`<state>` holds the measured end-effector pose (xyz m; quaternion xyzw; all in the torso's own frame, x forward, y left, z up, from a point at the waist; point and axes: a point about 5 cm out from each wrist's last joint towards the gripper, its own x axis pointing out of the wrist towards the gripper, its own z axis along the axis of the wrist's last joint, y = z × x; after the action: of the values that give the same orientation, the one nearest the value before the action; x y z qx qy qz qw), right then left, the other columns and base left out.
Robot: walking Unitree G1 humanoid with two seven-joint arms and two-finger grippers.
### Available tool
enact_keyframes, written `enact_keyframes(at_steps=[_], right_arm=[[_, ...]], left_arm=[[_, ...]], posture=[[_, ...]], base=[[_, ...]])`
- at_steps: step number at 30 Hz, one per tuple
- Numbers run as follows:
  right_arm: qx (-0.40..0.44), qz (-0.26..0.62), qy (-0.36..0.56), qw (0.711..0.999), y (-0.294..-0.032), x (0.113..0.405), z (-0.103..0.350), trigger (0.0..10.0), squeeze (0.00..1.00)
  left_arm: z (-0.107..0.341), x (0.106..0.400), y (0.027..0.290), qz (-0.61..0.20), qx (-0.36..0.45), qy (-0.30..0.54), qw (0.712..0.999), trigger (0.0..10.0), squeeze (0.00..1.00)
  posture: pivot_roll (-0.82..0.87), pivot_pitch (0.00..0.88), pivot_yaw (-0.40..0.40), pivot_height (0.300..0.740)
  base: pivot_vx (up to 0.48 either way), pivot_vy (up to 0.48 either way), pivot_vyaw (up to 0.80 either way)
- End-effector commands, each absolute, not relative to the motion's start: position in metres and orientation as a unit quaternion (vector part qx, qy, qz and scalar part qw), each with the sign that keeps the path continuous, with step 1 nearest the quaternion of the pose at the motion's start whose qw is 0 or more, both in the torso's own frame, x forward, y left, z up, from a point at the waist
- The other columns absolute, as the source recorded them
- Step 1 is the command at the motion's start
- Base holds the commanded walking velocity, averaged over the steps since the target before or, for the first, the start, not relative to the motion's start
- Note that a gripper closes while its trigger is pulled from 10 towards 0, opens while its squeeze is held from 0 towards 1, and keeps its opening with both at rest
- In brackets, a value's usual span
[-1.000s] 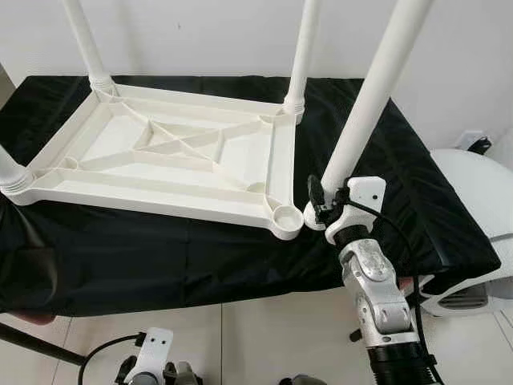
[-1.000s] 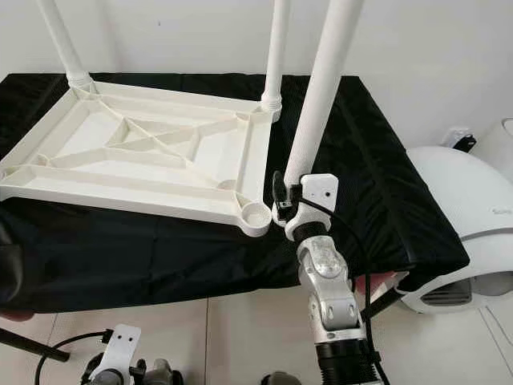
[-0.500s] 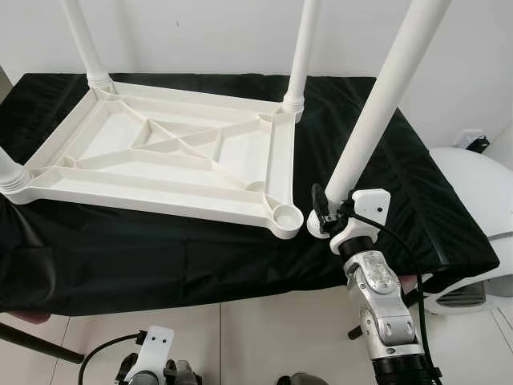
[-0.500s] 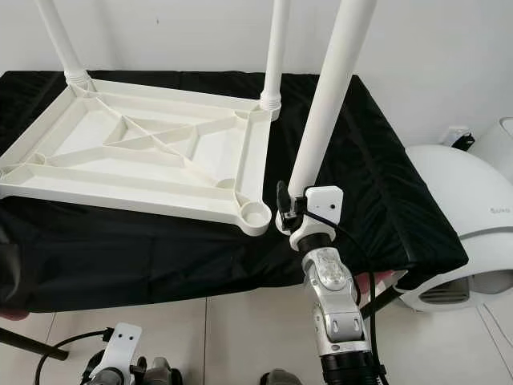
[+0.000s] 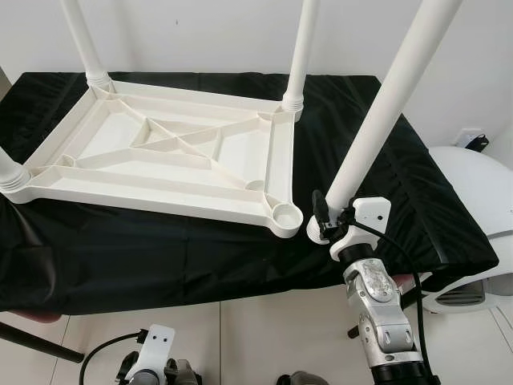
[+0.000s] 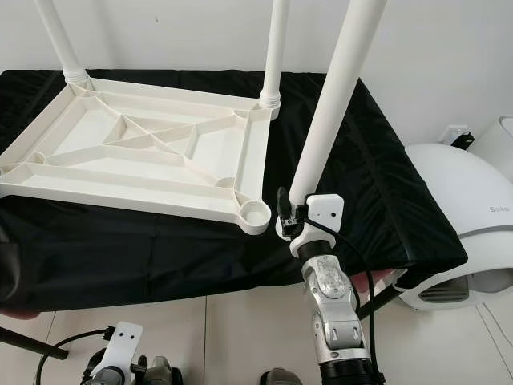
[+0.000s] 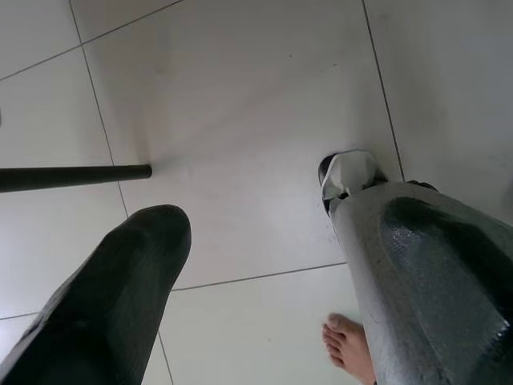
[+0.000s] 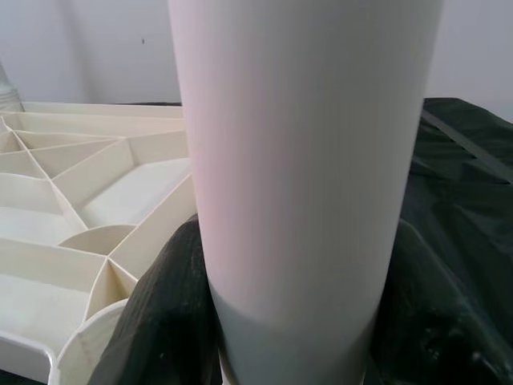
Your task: Building children table
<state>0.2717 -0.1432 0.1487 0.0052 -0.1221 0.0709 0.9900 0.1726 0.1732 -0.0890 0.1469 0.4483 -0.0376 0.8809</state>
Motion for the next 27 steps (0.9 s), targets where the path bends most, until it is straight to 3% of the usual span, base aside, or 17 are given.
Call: enact_keyframes(at_steps=[1,27], right_arm=[[0.009,0.069,-0.137,0.988,-0.1450,0.2730,0.1535,10.0,0.00],[0.012,0.070,-0.143,0.987,-0.1434,0.2744,0.1556,10.0,0.00]], left_arm=[[-0.0978,0.1547,0.1655,-0.062,0.139,0.480,0.864,10.0,0.00],[-0.0988,0.1528,0.1656,-0.061,0.140,0.485,0.861,10.0,0.00]], posture=[[0.01,0.123,-0.002,0.740],[0.01,0.128,-0.008,0.740]], base=[[0.000,0.000,0.00],[0.000,0.000,0.00]])
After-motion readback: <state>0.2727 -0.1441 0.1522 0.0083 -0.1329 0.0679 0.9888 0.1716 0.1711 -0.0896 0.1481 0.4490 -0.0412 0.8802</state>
